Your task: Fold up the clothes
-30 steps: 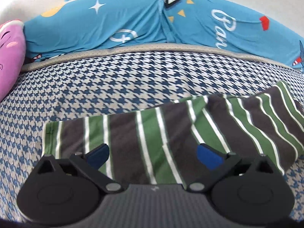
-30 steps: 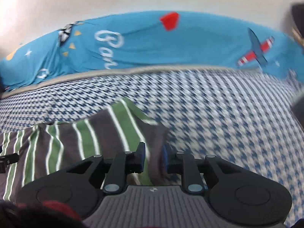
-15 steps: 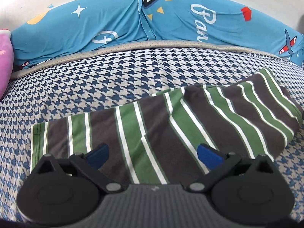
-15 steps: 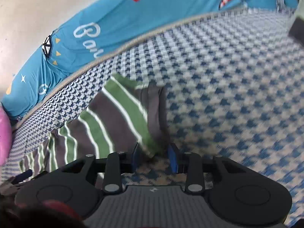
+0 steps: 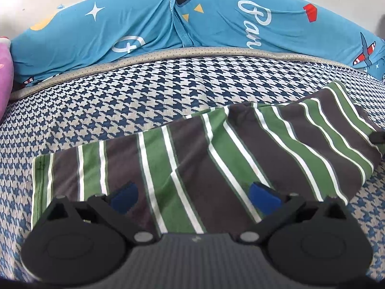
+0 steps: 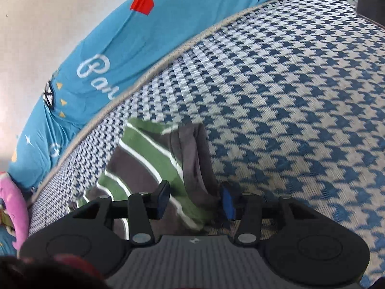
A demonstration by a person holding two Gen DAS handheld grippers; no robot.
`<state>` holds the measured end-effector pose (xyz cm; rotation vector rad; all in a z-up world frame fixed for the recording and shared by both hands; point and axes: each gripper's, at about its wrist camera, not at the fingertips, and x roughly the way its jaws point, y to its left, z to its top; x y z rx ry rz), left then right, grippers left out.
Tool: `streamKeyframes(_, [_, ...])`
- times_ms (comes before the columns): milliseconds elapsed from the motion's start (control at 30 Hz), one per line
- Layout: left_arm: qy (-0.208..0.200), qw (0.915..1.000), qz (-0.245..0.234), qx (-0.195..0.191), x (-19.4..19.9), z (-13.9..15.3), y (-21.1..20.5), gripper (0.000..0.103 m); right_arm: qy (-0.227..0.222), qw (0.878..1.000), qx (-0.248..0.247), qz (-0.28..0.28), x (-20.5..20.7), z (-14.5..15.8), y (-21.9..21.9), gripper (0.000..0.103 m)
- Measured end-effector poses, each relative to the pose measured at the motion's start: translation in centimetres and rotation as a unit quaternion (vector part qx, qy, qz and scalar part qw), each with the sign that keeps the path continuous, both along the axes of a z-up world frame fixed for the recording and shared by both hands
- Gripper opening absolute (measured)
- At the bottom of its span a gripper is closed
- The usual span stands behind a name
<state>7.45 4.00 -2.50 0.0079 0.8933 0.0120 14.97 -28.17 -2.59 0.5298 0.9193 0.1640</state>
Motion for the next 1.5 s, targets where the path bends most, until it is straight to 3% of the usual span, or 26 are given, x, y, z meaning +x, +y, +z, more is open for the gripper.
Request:
streamKeyframes(367, [0.011,0.9999,0.005,-0.008,0.3,-0.4,0.4,0.103,-0.066,0.997,-0.023,0.031,2.3,-0.5,1.1,0.047])
streamKeyframes(533, [0.014,0.9998,0.004,-0.011,0.5,-0.5,0.4,0.103,-0.072,0.997,-0.02,0.026,2.6,-0.8,1.2,0.016])
streamKeyframes(733, [0.016,0.9998,0.002,-0.012,0.7,-0.7,0.2,0.103,-0.079,0.996,-0.024,0.022,2.5,-0.1,1.5,0.011])
streamKeyframes(867, [0.015,0.9998,0.003,-0.014,0.5,-0.6,0.3,0.103,-0.108,0.991,-0.07,0.032,1.7,1.8,3.0,0.01])
streamKeyframes(967, [0.014,0.9998,0.004,-0.013,0.4,-0.5,0.2,0.103,-0.145,0.98,-0.128,0.048,0.4,3.6,5.0,0.01])
streamKeyframes(1133, [0.008,0.9998,0.008,-0.014,0.2,-0.2,0.6,0.103,-0.207,0.946,-0.231,0.098,-2.1,5.3,9.8,0.01])
streamKeyframes(1500, [-0.012,0.9993,0.032,-0.014,-0.6,0.6,2.2,0.103,-0.235,0.9,-0.268,0.25,-5.2,3.4,18.0,0.01])
